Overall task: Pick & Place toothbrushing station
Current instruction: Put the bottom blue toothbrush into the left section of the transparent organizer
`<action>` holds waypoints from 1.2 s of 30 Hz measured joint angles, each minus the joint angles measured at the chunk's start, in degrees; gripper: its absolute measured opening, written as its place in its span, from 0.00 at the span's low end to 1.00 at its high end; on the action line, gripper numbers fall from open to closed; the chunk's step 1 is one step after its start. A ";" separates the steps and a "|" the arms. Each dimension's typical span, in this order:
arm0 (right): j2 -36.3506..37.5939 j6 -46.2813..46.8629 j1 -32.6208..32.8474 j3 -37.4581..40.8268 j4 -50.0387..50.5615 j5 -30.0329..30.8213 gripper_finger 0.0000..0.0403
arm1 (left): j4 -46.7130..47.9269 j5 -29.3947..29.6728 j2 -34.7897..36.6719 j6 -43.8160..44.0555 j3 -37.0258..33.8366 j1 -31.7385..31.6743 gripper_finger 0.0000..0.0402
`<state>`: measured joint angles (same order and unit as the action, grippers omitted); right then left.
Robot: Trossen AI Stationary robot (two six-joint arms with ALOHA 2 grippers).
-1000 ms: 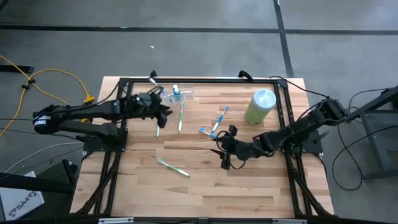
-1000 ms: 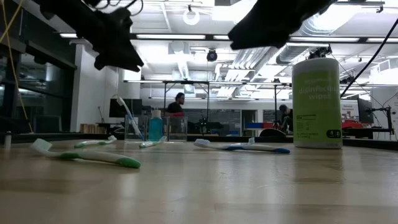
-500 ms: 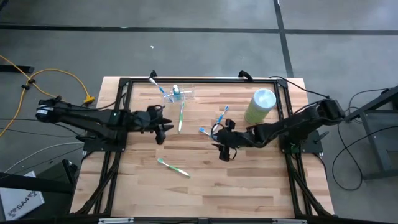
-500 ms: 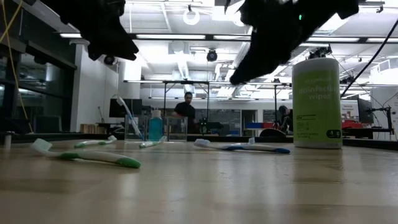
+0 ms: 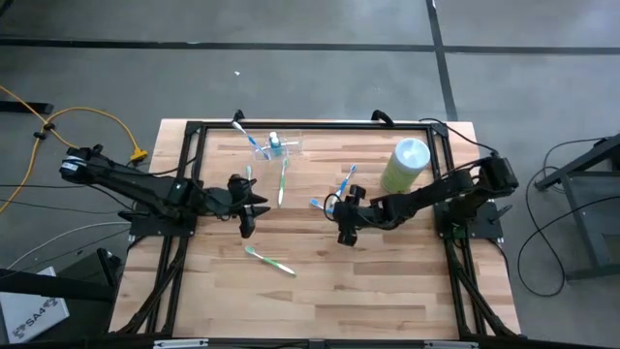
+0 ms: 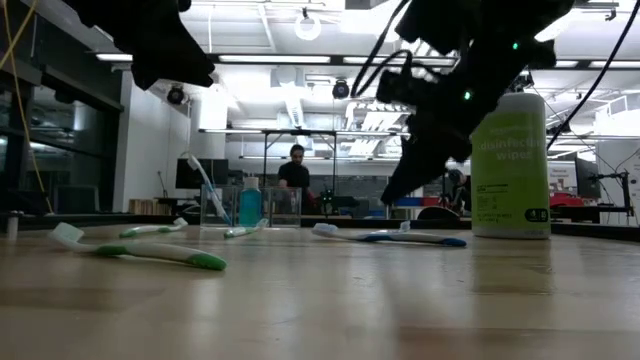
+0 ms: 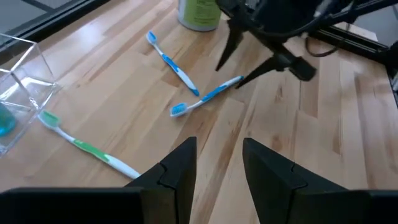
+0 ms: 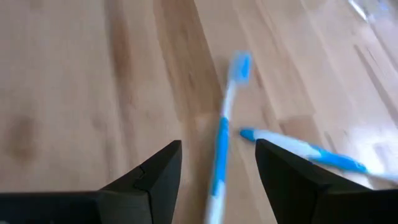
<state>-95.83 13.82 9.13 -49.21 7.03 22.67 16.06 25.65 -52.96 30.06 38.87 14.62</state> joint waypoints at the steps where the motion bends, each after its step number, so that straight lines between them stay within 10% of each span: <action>1: -0.76 0.00 -0.12 0.00 -0.47 0.18 0.49 | 0.10 0.04 -0.10 0.00 0.00 0.25 0.32; 36: -7.77 2.99 -4.28 -0.02 -3.74 -2.98 0.35 | 0.21 0.14 -0.45 0.38 0.00 1.39 0.32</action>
<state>-103.60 16.82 4.84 -49.23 3.29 19.69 16.27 25.79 -53.41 30.45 38.87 16.01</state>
